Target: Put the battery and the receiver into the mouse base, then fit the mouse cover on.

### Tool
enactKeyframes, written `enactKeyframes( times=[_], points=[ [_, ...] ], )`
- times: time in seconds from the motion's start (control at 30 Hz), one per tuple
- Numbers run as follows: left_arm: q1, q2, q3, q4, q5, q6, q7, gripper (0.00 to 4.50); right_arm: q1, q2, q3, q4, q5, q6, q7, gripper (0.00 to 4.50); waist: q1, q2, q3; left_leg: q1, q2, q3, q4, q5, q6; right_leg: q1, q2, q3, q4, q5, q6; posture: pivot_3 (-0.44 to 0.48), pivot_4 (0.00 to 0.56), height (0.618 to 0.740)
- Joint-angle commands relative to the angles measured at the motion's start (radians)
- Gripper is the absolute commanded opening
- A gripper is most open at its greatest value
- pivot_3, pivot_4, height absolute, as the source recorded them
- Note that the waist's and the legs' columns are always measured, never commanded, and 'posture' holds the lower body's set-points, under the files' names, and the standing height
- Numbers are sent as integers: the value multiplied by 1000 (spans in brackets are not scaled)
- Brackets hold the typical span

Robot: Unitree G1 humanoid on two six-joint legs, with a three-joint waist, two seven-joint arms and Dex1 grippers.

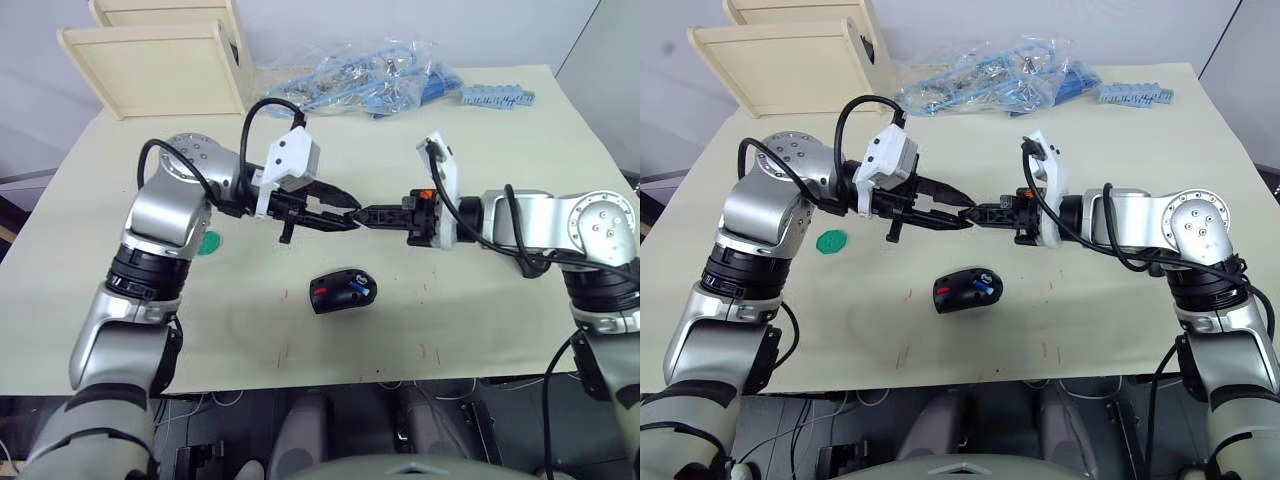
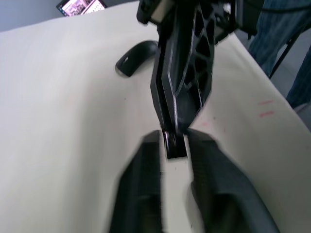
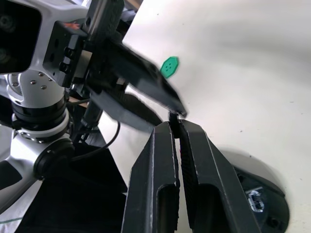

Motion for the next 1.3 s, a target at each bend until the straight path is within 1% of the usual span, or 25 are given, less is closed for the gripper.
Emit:
enactKeyframes(
  times=[0.03,0.07,0.13,0.17,0.33,0.5,0.63,0.73,0.8,0.87,1.03,1.13,1.3],
  points=[
    [37,49,69,-60,-35,43,25,2642,2,-34,-35,-42,25,12,17,0,-2,0,0,0,0,0,0,0,0,0,0,0,0,0,0,0,150,740],
    [49,58,80,-70,-42,61,36,3090,9,-44,-39,-45,25,15,19,0,-3,0,0,0,0,0,0,0,0,0,0,1,0,0,0,0,150,740],
    [76,74,98,-95,-53,89,55,4190,19,-65,-44,-50,25,19,27,0,-2,0,0,0,0,0,0,0,0,0,0,0,0,0,0,0,150,740],
    [92,81,108,-109,-62,107,66,4457,25,-78,-46,-53,25,22,31,0,-1,0,0,0,0,0,0,0,0,0,0,0,0,0,0,0,150,740],
    [212,123,167,-220,-111,194,130,4457,66,-167,-66,-70,25,46,65,0,1,0,0,0,0,0,0,0,0,0,0,0,-1,0,0,0,150,740],
    [342,147,247,-349,-190,318,227,4457,127,-286,-86,-98,25,66,109,0,3,0,0,0,0,0,0,0,0,0,0,0,-1,0,0,0,150,740],
    [425,159,282,-400,-225,338,264,4457,168,-352,-101,-123,25,64,144,0,3,0,0,0,1,0,0,0,0,0,0,1,0,0,0,0,150,740],
    [501,154,298,-410,-231,317,282,4457,215,-396,-122,-151,25,53,170,0,4,0,0,1,1,0,0,0,0,0,0,1,0,0,0,0,150,740],
    [561,164,295,-423,-205,256,266,4457,259,-417,-147,-180,25,39,188,0,6,0,0,0,1,0,0,0,0,0,0,1,0,0,0,0,150,740],
    [587,150,311,-424,-222,249,281,4457,301,-437,-166,-211,25,27,199,0,9,0,0,0,1,0,0,0,0,0,0,1,-1,0,0,0,150,740],
    [666,176,266,-386,-153,124,237,4457,395,-460,-211,-282,25,-23,205,0,19,0,0,1,1,1,0,0,0,0,0,1,-1,0,0,0,150,740],
    [674,159,244,-356,-136,80,236,4457,453,-474,-237,-324,25,-59,196,0,26,0,0,1,1,1,0,0,0,0,0,1,0,0,0,0,150,740],
    [663,140,207,-312,-112,22,232,4457,510,-501,-258,-370,25,-101,190,0,29,0,0,1,1,1,0,0,0,1,0,1,-1,0,0,0,150,740]
  ],
)
